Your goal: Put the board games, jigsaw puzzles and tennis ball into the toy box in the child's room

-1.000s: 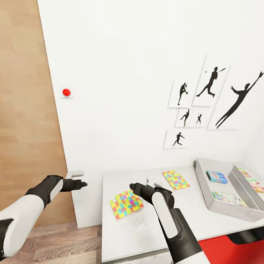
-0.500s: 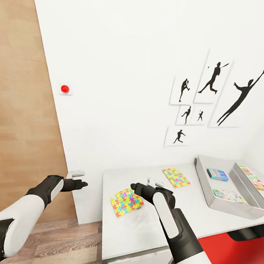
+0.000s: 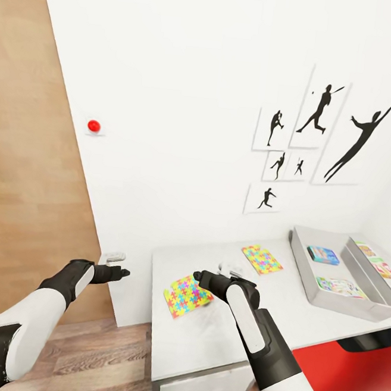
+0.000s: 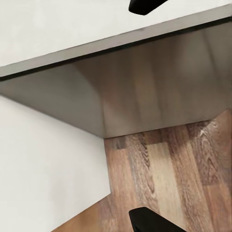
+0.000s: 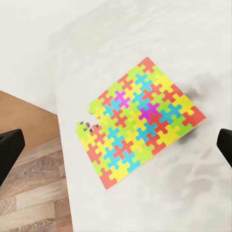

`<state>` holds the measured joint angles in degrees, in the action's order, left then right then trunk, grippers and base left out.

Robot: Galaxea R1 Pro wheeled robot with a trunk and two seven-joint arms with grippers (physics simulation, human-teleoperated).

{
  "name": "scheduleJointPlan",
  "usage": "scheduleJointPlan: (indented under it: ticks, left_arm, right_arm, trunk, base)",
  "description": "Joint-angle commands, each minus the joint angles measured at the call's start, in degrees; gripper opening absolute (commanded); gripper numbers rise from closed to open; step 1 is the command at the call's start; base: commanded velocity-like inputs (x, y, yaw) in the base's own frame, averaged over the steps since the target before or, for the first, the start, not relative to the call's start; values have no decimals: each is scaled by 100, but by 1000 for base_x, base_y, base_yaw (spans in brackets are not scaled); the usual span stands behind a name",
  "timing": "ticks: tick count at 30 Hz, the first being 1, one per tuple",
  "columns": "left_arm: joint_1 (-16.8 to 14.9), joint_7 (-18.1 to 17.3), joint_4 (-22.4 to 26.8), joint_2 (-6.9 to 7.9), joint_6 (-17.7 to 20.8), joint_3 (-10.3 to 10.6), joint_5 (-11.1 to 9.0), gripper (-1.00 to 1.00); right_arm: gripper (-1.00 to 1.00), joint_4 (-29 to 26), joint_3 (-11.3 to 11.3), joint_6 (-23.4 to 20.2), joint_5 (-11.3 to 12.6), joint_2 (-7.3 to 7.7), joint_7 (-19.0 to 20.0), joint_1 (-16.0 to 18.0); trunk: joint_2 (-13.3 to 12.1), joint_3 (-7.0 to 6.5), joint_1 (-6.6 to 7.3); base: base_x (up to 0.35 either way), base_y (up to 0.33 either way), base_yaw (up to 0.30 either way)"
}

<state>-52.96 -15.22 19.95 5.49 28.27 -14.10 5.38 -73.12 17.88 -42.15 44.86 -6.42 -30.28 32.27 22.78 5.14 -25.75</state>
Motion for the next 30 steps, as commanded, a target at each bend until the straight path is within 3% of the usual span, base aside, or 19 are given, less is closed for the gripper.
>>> scheduleJointPlan:
  ticks: [1,30]
  left_arm:
    - [-5,-43,8,-4,30,-44,58,100]
    - [-6,-51,8,-2,30,-47,56,100]
  right_arm:
    - [100,-3,5,-5,58,0,-61,5]
    - [100,-5,5,31,49,5,-48,-1]
  trunk:
    - [14,23,-4]
    - [14,297,-4]
  base:
    - [0,0,0]
    - [0,0,0]
